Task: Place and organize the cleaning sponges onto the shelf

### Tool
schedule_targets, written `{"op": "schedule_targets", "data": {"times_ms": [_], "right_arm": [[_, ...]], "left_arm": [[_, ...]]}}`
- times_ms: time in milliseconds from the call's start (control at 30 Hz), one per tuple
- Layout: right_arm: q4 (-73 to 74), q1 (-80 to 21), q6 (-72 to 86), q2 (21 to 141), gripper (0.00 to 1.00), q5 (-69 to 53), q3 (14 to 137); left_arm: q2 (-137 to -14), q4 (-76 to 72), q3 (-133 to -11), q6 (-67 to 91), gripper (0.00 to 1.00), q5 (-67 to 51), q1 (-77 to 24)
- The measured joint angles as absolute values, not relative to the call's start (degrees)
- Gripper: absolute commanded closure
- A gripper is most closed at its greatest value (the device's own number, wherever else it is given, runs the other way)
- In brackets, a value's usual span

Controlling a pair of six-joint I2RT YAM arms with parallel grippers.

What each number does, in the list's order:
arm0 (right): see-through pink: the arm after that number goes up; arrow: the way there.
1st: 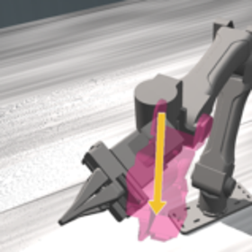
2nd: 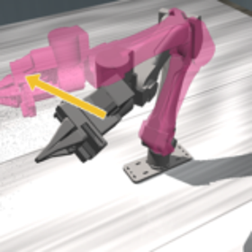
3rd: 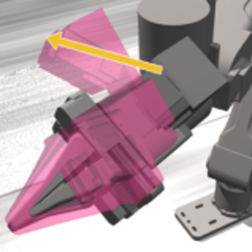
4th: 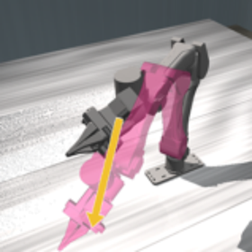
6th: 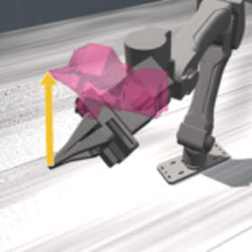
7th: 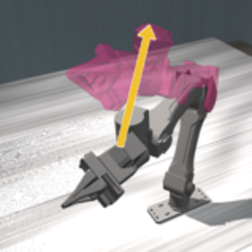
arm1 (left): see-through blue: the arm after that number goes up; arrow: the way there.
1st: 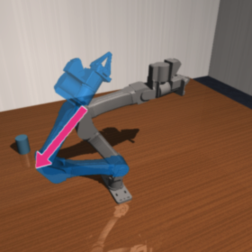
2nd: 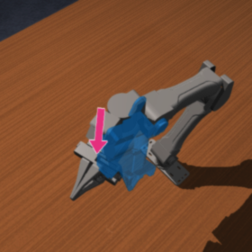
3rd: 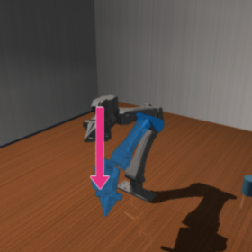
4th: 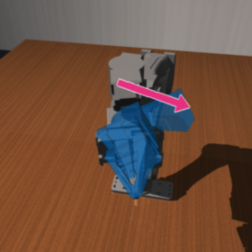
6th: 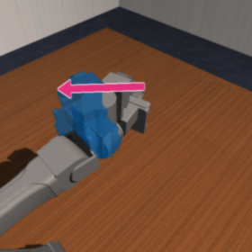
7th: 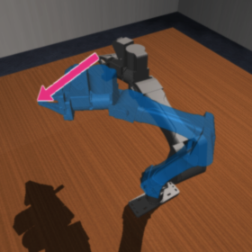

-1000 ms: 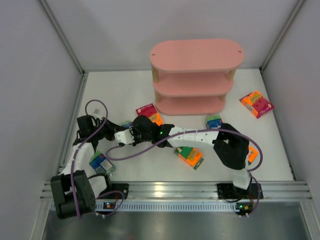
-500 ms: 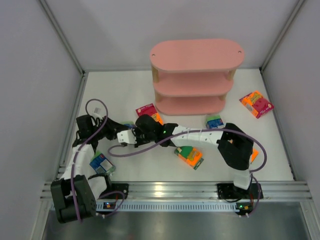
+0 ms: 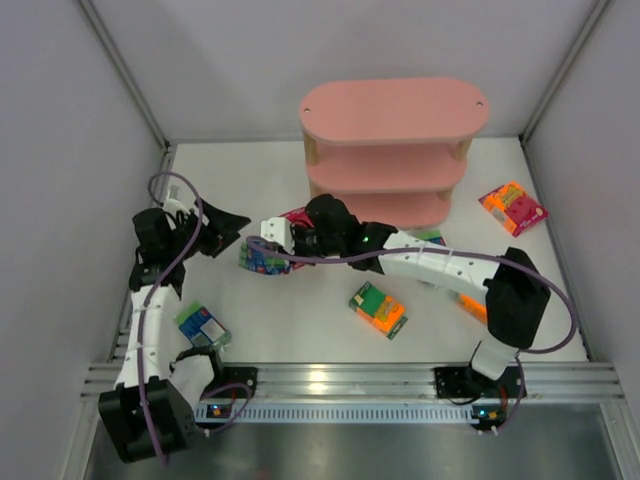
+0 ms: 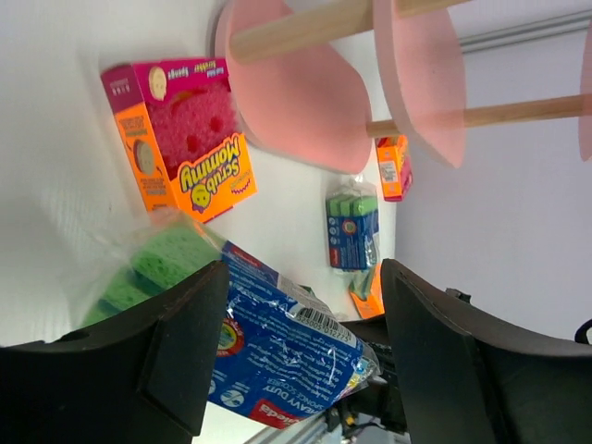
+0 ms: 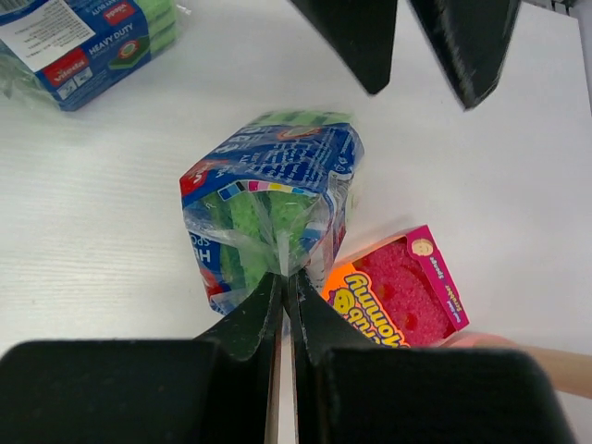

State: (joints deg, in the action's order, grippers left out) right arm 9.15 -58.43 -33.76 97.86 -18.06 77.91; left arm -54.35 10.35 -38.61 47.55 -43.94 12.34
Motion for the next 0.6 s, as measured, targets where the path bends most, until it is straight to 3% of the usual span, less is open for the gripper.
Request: {"op": "schedule_targets", "data": {"times_ms": [300,600], "right_arm": [[11.6,-54.5,-30.7,88.5,1.00,-22.7,74.1],[14.5,-46.6,-31.2,78.2,1.00,-23.0,68.0]], "left_arm": [[-51.9,18.4,-50.6,39.6,0.17,-33.6,13.3],[-48.1,21.8,-52.0,33.4,0.14,-27.4,13.4]]}}
